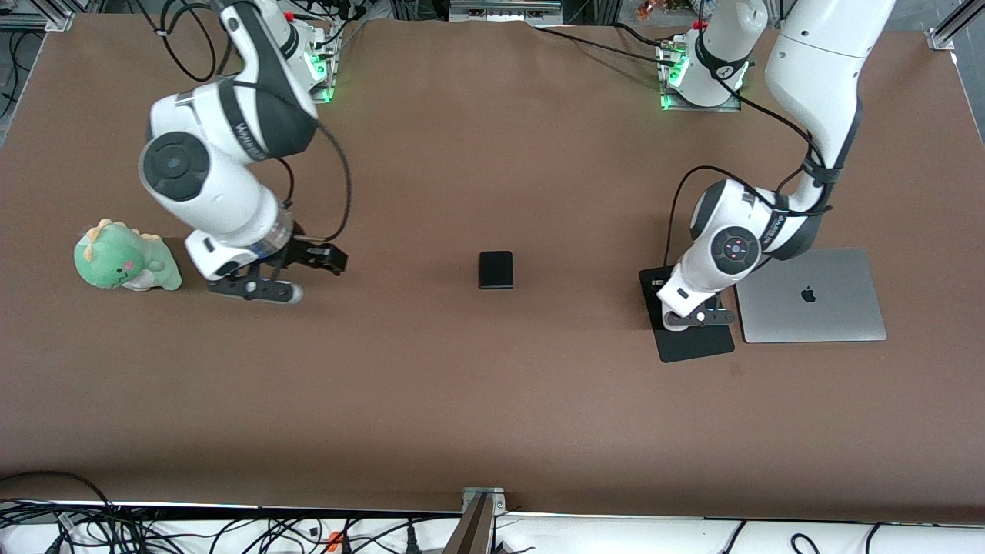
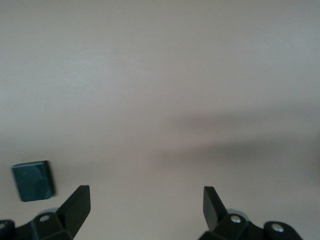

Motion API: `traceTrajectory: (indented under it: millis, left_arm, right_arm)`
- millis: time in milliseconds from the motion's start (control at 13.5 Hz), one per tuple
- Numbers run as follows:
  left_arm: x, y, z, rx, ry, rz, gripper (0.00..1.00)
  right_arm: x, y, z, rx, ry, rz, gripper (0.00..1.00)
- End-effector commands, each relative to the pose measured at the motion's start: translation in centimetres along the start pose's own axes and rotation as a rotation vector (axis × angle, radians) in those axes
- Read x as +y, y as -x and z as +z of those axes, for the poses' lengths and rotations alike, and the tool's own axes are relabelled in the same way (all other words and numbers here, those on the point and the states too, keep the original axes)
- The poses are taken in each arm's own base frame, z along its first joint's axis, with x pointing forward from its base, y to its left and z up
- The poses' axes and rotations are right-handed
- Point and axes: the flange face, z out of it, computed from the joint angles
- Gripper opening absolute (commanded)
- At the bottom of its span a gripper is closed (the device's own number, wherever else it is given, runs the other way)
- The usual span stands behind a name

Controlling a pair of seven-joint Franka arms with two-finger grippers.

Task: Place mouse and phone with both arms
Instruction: 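Place the mouse on the black pad while the right gripper reaches the phone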

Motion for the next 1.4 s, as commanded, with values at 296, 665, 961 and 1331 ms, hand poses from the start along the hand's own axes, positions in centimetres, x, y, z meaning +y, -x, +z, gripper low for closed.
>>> traceTrajectory:
  millis: [296,665,961,1331]
  left_arm:
    - [-1.6,1.1,-1.9,0.018,0.003,0.015,1.0]
    - [-4.1,2.0,-12.6,0.056,0.036,-0.067,1.0]
    - [-5.1,4.4,-21.6,0.114,0.029,-0.072,1.0]
    - [-7.6,6.8,-32.3,0.102,0.004,0.007,1.0]
  right_arm:
    - [-12.3,4.9,6.8,0.055,-0.057,-0.036,1.0]
    - [-17.6,8.3,13.0,0.041,-0.034,-0.052,1.0]
    - [-21.0,9.9,17.5,0.049,0.021,-0.04,1.0]
    - [-22.9,10.5,21.1,0.069,0.039,-0.051,1.0]
